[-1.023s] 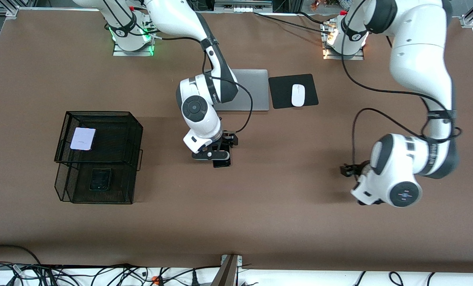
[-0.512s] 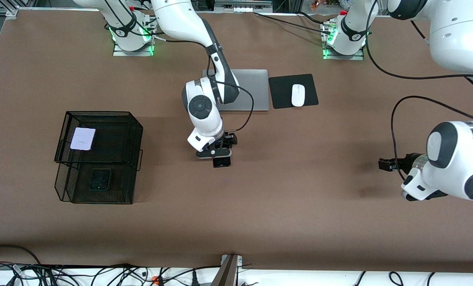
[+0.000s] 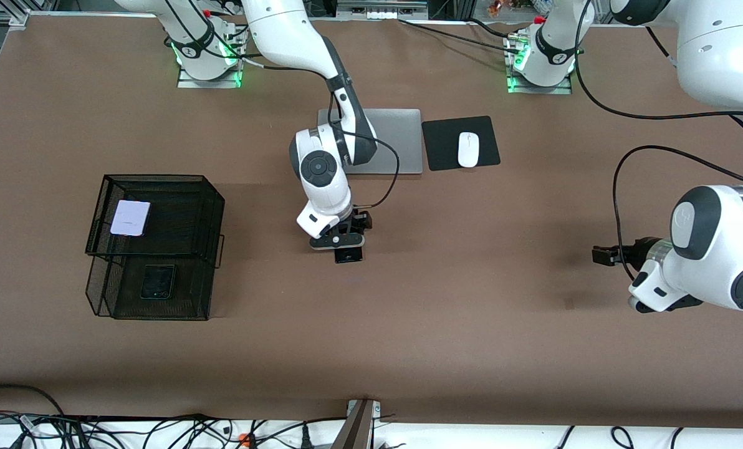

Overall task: Place phones with both arms
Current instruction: 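Lift and carry the smartphone toward the mesh tray with the right gripper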

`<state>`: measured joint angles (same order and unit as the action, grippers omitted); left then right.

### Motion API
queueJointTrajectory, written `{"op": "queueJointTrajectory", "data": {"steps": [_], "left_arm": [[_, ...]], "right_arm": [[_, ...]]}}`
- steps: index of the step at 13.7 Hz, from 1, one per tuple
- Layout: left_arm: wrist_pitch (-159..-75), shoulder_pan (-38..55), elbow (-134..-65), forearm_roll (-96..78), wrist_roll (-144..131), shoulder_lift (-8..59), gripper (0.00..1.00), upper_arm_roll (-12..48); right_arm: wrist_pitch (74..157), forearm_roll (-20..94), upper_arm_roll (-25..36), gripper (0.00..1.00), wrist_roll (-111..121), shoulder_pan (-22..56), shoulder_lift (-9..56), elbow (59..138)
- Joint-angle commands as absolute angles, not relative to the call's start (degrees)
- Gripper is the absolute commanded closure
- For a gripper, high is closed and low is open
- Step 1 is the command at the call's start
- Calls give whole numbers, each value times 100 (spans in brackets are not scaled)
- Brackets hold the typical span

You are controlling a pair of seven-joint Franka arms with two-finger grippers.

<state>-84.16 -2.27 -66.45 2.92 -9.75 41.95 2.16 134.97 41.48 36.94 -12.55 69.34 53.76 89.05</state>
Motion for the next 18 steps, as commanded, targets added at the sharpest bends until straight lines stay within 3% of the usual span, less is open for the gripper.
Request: {"op": "queueJointTrajectory", "data": {"steps": [1,2,4,5,6,8,15,18], "left_arm": [[-8464,34,-6803,290,-905,4069,0,150],[-8464,26,-6794,290,-897,4043,0,158],[-8464,61,-6785,290,-896,4043,0,158],[-8464,62,-6785,290,-896,4043,0,167],[-8464,1,-6785,281,-879,4043,0,184],[-8490,-26,-6785,264,-739,4052,0,185],[-8517,-194,-6785,-44,-729,4052,0,185],[-8674,-176,-6794,9,-729,4061,0,185]], "right_arm": [[13684,4219,3727,1,-1143,7057,5361,9026],[13841,4219,3727,11,-1143,7084,5396,9087],[14062,4210,3735,74,-1143,7154,5396,9193],[14054,4210,3735,89,-1108,7154,5396,9193],[14036,4210,3744,96,-1099,7163,5370,9193],[13696,4210,4006,100,-1090,7172,5230,9193],[10376,4192,7054,100,761,7365,4439,9167],[9783,4192,7925,100,1632,7383,4447,9578]]}}
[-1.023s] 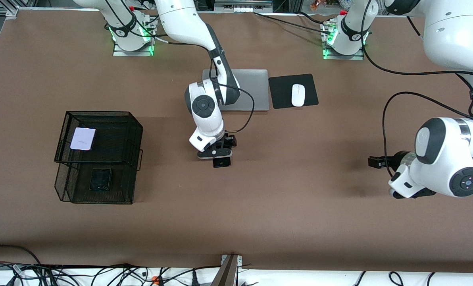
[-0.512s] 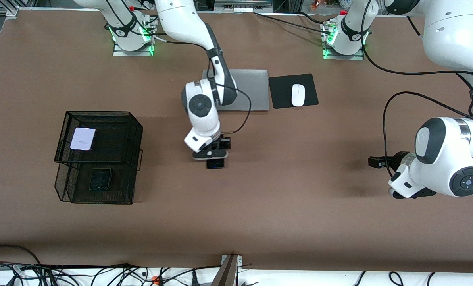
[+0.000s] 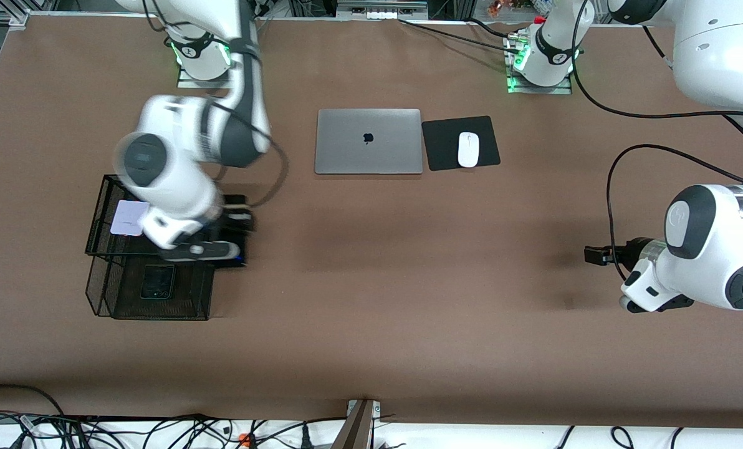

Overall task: Place phones with both arms
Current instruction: 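Lower the smartphone into the tray and open the right gripper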

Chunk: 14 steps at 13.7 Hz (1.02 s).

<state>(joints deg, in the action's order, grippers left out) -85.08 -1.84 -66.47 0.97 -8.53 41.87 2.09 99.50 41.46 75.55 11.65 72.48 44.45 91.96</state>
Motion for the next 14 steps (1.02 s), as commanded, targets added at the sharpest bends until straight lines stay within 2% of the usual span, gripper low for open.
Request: {"op": "queueJointTrajectory", "data": {"steps": [1,3,5,7,10,14], "left_arm": [[-8727,-158,-6794,9,-729,4061,0,185],[-8859,-220,-6794,0,-721,4043,0,193],[-8877,-202,-6803,52,-721,4043,0,193],[-8877,-176,-6820,114,-651,4034,0,185],[-8833,-193,-6934,228,-152,3929,0,185],[-8816,-220,-7075,378,316,3806,0,176]], "right_arm": [[9765,4192,8102,100,1974,7400,4439,9815],[9913,4201,8479,100,2328,7758,4438,10508],[10412,4210,8796,100,2329,8416,4456,11238],[10835,4262,8842,100,2338,8639,4447,11670],[11100,4280,8789,100,2644,8395,4474,11803],[11021,5017,8571,100,3155,7771,4491,11804]]}}
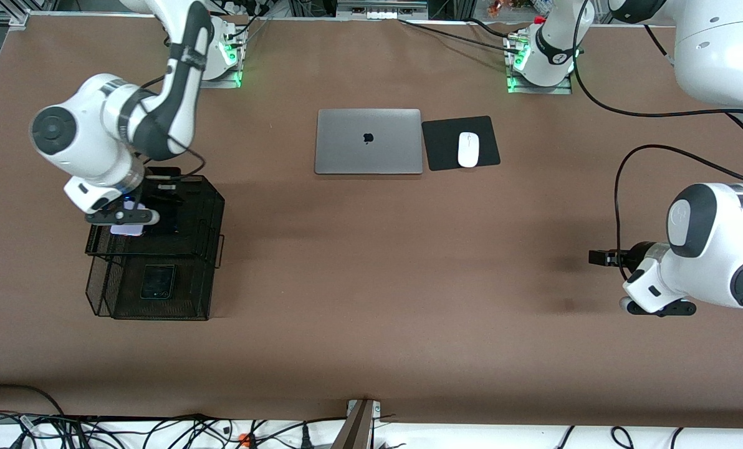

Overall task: Place phones with both arms
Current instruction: 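Lower the smartphone into the tray and open the right gripper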

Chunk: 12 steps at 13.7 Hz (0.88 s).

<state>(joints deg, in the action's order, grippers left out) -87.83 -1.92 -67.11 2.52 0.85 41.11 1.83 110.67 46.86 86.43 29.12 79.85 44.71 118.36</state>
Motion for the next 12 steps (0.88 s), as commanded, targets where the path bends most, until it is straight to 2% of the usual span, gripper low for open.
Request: {"op": "queueJointTrajectory", "data": {"steps": [1,8,10,11,12], "left_arm": [[-8815,-220,-7075,378,316,3806,0,176],[-8798,-229,-7084,571,633,3727,0,185],[-8789,-237,-7084,571,642,3727,0,167],[-8789,-246,-7084,554,650,3718,0,167],[-8789,-246,-7075,554,642,3700,0,158]], "right_arm": [[11039,5140,8535,100,3129,7726,4491,11786],[11021,5660,8279,100,3059,7444,4500,11786],[11021,5660,8149,88,2884,7427,4509,11777],[11021,5660,8121,72,2805,7401,4500,11769],[11021,5660,8112,48,2769,7400,4509,11760]]}}
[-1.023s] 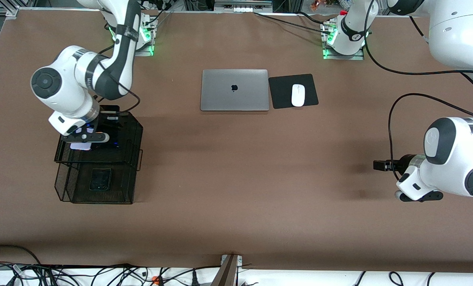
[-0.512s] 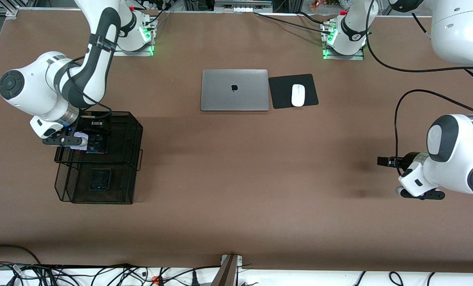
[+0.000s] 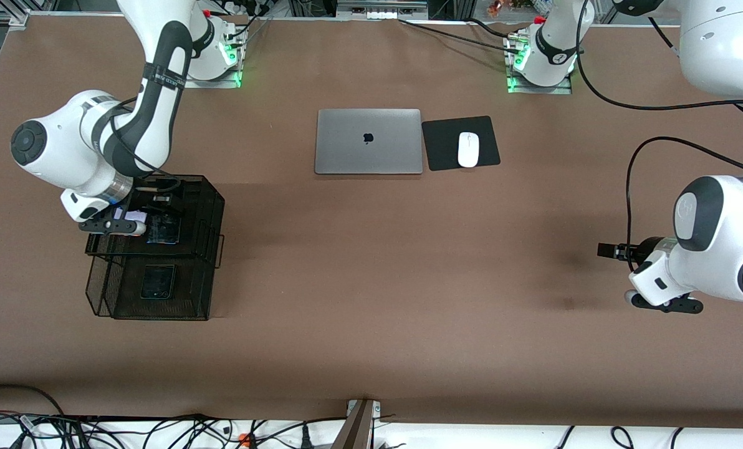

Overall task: Place phones with both arms
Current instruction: 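Lower the smartphone into the tray and open the right gripper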

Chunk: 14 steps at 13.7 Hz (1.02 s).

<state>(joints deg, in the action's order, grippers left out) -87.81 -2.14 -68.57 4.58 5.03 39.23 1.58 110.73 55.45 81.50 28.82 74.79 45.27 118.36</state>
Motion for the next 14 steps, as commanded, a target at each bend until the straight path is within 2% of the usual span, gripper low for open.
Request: {"op": "queueJointTrajectory", "data": {"steps": [1,2,3,4,6,8,12,14], "left_arm": [[-8789,-246,-7075,554,650,3691,0,150],[-8789,-263,-7075,554,650,3691,0,149],[-8798,-272,-7075,545,650,3691,0,149],[-8798,-290,-7075,536,650,3691,0,149],[-8798,-299,-7075,510,650,3691,0,149],[-8798,-299,-7075,527,650,3683,0,149],[-8798,-299,-7084,571,659,3665,0,149],[-8798,-299,-7084,571,737,3665,0,141]], "right_arm": [[11021,5660,8112,36,2769,7392,4509,11742],[11021,5660,8112,23,2769,7383,4509,11716],[11021,5660,8121,17,2769,7357,4509,11707],[11021,5660,8121,0,2769,7348,4509,11664],[10987,5634,8139,0,2812,7225,4491,11488],[10602,5572,8244,0,2786,7111,4491,11199],[9119,4941,8963,0,2777,7014,4491,10146],[8161,4878,9184,0,2777,6700,4491,9478]]}}
